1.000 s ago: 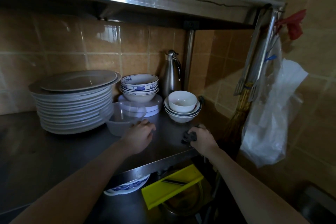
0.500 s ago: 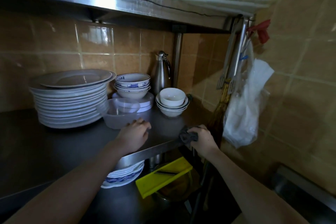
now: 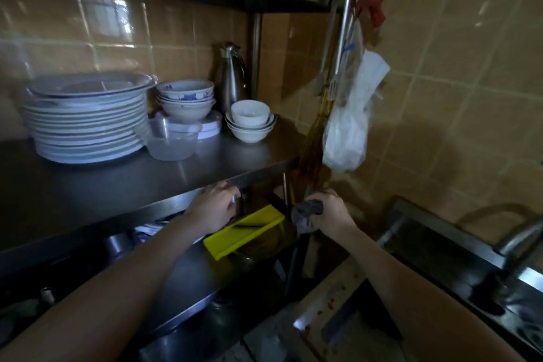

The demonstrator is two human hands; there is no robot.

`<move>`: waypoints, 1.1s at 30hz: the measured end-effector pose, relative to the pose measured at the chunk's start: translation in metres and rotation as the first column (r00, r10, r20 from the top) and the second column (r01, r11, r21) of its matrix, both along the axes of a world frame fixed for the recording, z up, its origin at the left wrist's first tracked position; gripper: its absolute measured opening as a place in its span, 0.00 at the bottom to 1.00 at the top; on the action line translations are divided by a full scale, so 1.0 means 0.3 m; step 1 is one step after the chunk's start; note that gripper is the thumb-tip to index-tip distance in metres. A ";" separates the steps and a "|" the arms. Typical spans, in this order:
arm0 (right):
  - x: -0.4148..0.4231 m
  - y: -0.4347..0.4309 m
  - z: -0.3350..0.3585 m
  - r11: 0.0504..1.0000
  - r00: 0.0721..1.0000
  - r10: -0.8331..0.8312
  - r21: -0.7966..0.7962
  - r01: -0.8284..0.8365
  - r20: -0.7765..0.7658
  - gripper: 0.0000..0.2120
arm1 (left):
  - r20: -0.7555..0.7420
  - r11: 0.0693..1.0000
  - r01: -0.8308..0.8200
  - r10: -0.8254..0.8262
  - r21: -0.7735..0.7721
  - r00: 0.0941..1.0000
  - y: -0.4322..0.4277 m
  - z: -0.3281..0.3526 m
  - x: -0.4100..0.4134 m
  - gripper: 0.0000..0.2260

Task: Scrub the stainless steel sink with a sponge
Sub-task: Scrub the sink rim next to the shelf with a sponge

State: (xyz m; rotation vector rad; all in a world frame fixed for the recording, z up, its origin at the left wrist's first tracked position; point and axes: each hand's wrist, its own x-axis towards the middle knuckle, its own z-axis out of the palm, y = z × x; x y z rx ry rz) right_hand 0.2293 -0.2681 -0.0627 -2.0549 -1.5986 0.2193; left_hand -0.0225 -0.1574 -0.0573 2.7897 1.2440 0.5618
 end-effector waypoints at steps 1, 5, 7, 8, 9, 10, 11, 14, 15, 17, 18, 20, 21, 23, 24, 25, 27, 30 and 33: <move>0.005 -0.031 -0.016 1.000 1.000 -0.015 -0.017 0.015 -0.011 0.16 | 0.002 1.000 0.015 -0.015 -0.003 1.000 -0.018 -0.016 0.007 0.11; 0.035 -0.146 -0.083 0.996 0.993 -0.056 -0.075 0.048 -0.105 0.17 | -0.012 0.997 0.057 -0.058 -0.042 0.998 -0.084 -0.084 0.043 0.10; 0.046 -0.201 -0.117 0.996 0.988 -0.049 -0.078 0.038 -0.143 0.18 | -0.039 0.995 0.077 -0.080 -0.067 0.996 -0.118 -0.121 0.061 0.11; 0.047 -0.224 -0.135 0.996 0.987 -0.047 -0.076 0.035 -0.156 0.18 | -0.060 0.993 0.090 -0.095 -0.081 0.994 -0.134 -0.140 0.069 0.12; 0.046 -0.244 -0.155 0.996 0.986 -0.050 -0.077 0.038 -0.160 0.18 | -0.077 0.990 0.102 -0.109 -0.096 0.991 -0.148 -0.160 0.077 0.13; 0.042 -0.260 -0.178 0.996 0.986 -0.063 -0.079 0.051 -0.155 0.18 | -0.088 0.987 0.112 -0.122 -0.113 0.989 -0.160 -0.181 0.084 0.13; 0.036 -0.275 -0.200 0.994 0.985 -0.087 -0.084 0.075 -0.146 0.17 | -0.092 0.984 0.120 -0.132 -0.128 0.987 -0.173 -0.202 0.091 0.14; 0.018 -0.313 -0.262 0.987 0.981 -0.135 -0.111 0.120 -0.137 0.17 | -0.084 0.981 0.120 -0.134 -0.153 0.987 -0.213 -0.274 0.113 0.14; 0.013 -0.324 -0.283 0.986 0.982 -0.129 -0.119 0.113 -0.135 0.17 | -0.079 0.981 0.114 -0.128 -0.160 0.989 -0.228 -0.299 0.119 0.13; 0.005 -0.350 -0.323 0.986 0.983 -0.121 -0.130 0.103 -0.141 0.18 | -0.058 0.979 0.111 -0.123 -0.173 0.991 -0.262 -0.354 0.128 0.12; -0.001 -0.362 -0.338 0.986 0.982 -0.122 -0.135 0.102 -0.146 0.19 | -0.052 0.978 0.112 -0.123 -0.178 0.991 -0.280 -0.383 0.131 0.12; -0.015 -0.384 -0.369 0.985 0.980 -0.118 -0.147 0.095 -0.161 0.20 | -0.064 0.972 0.101 -0.116 -0.212 0.991 -0.317 -0.440 0.134 0.12; -0.021 -0.395 -0.386 0.984 0.978 -0.116 -0.157 0.089 -0.175 0.20 | -0.071 0.968 0.090 -0.109 -0.235 0.991 -0.336 -0.471 0.137 0.12; -0.029 -0.421 -0.421 0.981 0.972 -0.117 -0.178 0.080 -0.204 0.20 | -0.095 0.959 0.066 -0.095 -0.274 0.991 -0.373 -0.527 0.145 0.13; -0.030 -0.434 -0.439 0.979 0.970 -0.117 -0.191 0.076 -0.215 0.20 | -0.111 0.954 0.059 -0.095 -0.295 0.989 -0.388 -0.550 0.150 0.13; -0.031 -0.447 -0.458 0.976 0.968 -0.113 -0.206 0.066 -0.224 0.21 | -0.126 0.947 0.052 -0.097 -0.317 0.987 -0.400 -0.571 0.154 0.14; -0.034 -0.468 -0.498 0.972 0.966 -0.099 -0.233 0.042 -0.239 0.22 | -0.152 0.934 0.041 -0.100 -0.354 0.983 -0.417 -0.611 0.159 0.14; -0.042 -0.488 -0.561 0.967 0.966 -0.103 -0.253 0.041 -0.236 0.21 | -0.162 0.919 0.053 -0.125 -0.391 0.979 -0.429 -0.663 0.159 0.15; -0.066 -0.490 -0.612 0.974 0.958 -0.072 -0.225 0.008 -0.279 0.18 | -0.131 0.894 0.063 -0.135 -0.444 0.982 -0.436 -0.698 0.162 0.15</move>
